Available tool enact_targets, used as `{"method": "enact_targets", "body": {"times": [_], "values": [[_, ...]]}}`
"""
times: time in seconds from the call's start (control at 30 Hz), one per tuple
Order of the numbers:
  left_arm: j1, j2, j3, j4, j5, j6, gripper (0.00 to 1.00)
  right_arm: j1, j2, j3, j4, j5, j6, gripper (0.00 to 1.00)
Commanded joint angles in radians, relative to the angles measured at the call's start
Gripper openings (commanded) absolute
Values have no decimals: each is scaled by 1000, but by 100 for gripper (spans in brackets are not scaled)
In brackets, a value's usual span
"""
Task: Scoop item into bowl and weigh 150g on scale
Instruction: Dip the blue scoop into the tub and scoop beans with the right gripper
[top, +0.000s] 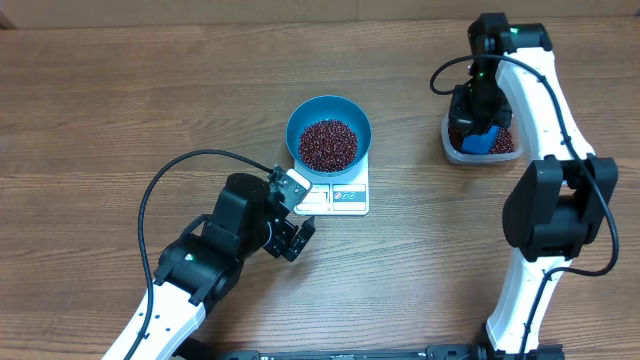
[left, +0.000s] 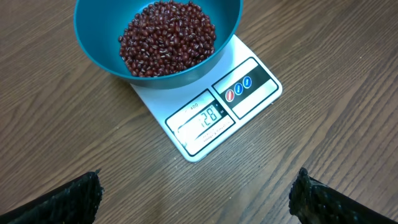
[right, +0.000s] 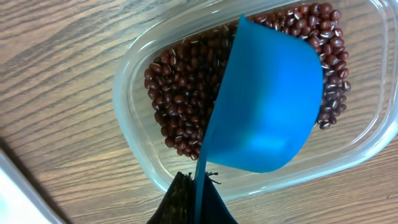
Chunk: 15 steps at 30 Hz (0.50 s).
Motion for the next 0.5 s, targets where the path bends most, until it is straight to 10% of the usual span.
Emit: {"method": "enact_targets", "body": {"times": [0.0,0.47], "values": [[-7,6,-6,1,-3,-10,100,-7,-51,5,21,-61,-29,4],[-7,6,-6,1,-3,-10,99,-127,-51,4,40,-348,-224,4]]}}
